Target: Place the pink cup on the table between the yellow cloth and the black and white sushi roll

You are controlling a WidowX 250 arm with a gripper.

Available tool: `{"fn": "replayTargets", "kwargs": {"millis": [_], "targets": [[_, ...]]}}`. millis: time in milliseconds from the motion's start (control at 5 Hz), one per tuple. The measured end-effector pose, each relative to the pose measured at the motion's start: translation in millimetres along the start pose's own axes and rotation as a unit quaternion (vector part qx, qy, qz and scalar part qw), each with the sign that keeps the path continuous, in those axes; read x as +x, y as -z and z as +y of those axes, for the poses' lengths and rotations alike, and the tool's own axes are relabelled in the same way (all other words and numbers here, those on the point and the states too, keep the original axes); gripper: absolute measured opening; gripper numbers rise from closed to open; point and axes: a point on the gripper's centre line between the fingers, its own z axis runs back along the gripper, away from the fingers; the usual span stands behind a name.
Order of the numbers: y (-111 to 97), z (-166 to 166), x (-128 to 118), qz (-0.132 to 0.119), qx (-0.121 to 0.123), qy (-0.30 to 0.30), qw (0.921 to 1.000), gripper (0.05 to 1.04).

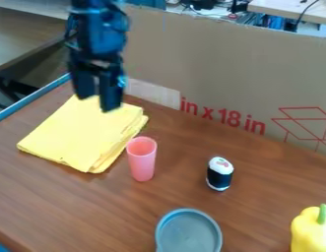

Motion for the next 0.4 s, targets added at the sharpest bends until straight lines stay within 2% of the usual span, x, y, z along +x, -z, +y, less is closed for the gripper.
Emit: {"fn": "replayTargets", "kwargs": {"millis": [200, 400], "targets": [[-13.9, 24.6, -4.2, 0.004, 0.036, -0.060, 0.9976, 1.002], [-11.7, 26.0, -4.7, 0.009, 0.035, -0.063, 0.9973, 1.002]]}}
